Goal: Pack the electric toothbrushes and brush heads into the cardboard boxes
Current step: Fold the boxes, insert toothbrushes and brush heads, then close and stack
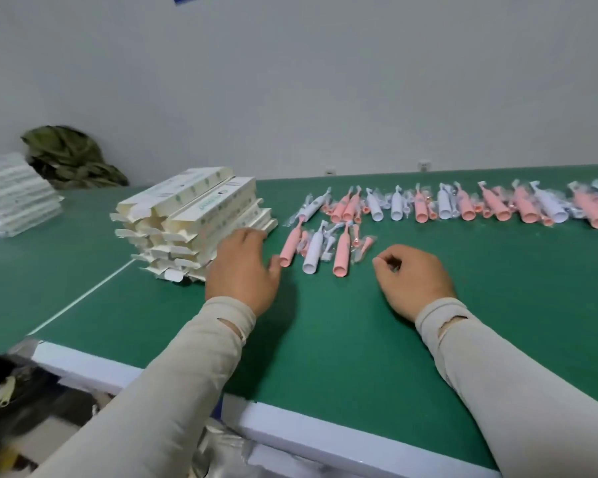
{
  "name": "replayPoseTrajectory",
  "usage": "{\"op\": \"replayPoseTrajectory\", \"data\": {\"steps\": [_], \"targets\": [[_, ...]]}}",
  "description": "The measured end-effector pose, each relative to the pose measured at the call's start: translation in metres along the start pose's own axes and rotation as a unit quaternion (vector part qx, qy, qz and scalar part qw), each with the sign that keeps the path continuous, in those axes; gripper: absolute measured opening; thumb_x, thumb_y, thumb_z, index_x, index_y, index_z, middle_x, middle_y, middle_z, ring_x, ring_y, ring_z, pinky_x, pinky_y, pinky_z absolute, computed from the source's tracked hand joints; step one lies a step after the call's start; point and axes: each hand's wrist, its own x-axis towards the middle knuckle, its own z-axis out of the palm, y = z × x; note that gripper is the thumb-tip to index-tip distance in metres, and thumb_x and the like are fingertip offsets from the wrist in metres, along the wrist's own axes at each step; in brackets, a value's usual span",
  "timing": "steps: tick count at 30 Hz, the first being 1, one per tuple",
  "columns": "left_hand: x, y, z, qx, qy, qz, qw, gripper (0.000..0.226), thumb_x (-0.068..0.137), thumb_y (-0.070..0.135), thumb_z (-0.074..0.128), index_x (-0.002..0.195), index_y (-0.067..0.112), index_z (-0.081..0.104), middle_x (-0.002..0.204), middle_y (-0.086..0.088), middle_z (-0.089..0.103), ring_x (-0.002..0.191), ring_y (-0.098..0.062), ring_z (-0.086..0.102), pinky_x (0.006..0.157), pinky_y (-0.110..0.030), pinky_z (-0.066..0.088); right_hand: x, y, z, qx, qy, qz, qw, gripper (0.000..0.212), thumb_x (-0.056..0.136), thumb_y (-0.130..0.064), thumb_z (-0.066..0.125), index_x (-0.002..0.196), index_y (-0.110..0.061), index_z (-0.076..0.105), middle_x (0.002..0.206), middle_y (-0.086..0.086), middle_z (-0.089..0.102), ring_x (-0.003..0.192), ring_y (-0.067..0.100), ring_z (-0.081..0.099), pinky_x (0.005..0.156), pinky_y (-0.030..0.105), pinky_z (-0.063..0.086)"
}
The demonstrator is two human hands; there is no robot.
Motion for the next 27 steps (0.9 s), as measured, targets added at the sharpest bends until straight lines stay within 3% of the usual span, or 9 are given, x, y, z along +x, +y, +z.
{"op": "replayPoseTrajectory", "data": {"steps": [5, 9, 13, 19, 22, 25, 27], "targets": [[0.045, -0.041, -0.035, 0.150, 0.061, -0.047, 0.986, 0.050, 0.094, 0.033, 0.057, 0.137, 0.010, 0.050, 0.145, -0.011, 0.046, 0.131, -0.033, 0.041, 0.107, -0.042, 0.035, 0.002, 0.006, 0.000, 0.004, -0.004, -0.002, 1.000, 0.019, 0.094, -0.040, 0.056, 0.083, -0.027, 0.067, 0.079, -0.013, 0.066, 0.072, 0.015, 0.061, 0.072, 0.033, 0.055], [0.065, -0.054, -0.043, 0.290, 0.012, -0.095, 0.952, 0.035, 0.092, 0.033, 0.054, 0.121, 0.013, 0.061, 0.128, -0.009, 0.057, 0.119, -0.034, 0.048, 0.095, -0.041, 0.040, 0.001, 0.004, -0.001, 0.012, -0.008, -0.006, 1.000, 0.019, 0.093, -0.040, 0.057, 0.083, -0.027, 0.067, 0.077, -0.014, 0.065, 0.072, 0.011, 0.060, 0.070, 0.031, 0.053], [0.068, -0.061, -0.036, 0.328, 0.025, -0.098, 0.939, 0.028, 0.091, 0.021, 0.052, 0.115, 0.020, 0.065, 0.115, -0.007, 0.066, 0.112, -0.034, 0.055, 0.093, -0.041, 0.041, 0.000, 0.004, -0.004, 0.026, -0.006, -0.010, 1.000, 0.021, 0.093, -0.038, 0.058, 0.077, -0.026, 0.065, 0.073, -0.013, 0.066, 0.070, 0.012, 0.061, 0.071, 0.033, 0.055], [0.066, -0.059, -0.036, 0.263, 0.093, -0.036, 0.960, 0.030, 0.088, 0.005, 0.050, 0.112, 0.012, 0.066, 0.100, -0.016, 0.068, 0.093, -0.039, 0.061, 0.082, -0.045, 0.044, -0.001, 0.004, -0.007, 0.015, 0.016, -0.028, 0.999, 0.022, 0.093, -0.038, 0.057, 0.078, -0.025, 0.065, 0.072, -0.011, 0.065, 0.069, 0.013, 0.060, 0.069, 0.034, 0.055], [0.067, -0.046, -0.049, 0.132, 0.178, 0.009, 0.975, 0.022, 0.090, 0.008, 0.054, 0.107, 0.008, 0.068, 0.095, -0.020, 0.069, 0.088, -0.042, 0.061, 0.078, -0.048, 0.047, -0.002, 0.002, -0.007, 0.044, 0.053, -0.057, 0.996, 0.018, 0.093, -0.035, 0.059, 0.079, -0.025, 0.066, 0.071, -0.014, 0.061, 0.070, 0.008, 0.057, 0.066, 0.029, 0.051], [0.049, -0.001, -0.046, -0.055, 0.202, 0.102, 0.972, 0.015, 0.090, 0.012, 0.060, 0.102, 0.013, 0.067, 0.092, -0.008, 0.069, 0.086, -0.034, 0.061, 0.078, -0.040, 0.048, -0.003, -0.008, -0.010, 0.268, 0.048, -0.026, 0.962, 0.008, 0.092, -0.036, 0.067, 0.087, -0.030, 0.068, 0.080, -0.014, 0.069, 0.075, -0.004, 0.064, 0.065, 0.015, 0.046], [0.026, 0.039, -0.028, -0.106, 0.171, 0.210, 0.957, 0.013, 0.087, 0.008, 0.064, 0.099, 0.013, 0.067, 0.087, -0.004, 0.066, 0.079, -0.028, 0.059, 0.073, -0.037, 0.047, -0.005, -0.017, -0.015, 0.488, -0.064, 0.023, 0.870, 0.015, 0.092, -0.043, 0.066, 0.099, -0.030, 0.067, 0.097, -0.005, 0.076, 0.087, 0.003, 0.071, 0.073, 0.024, 0.055]]}}
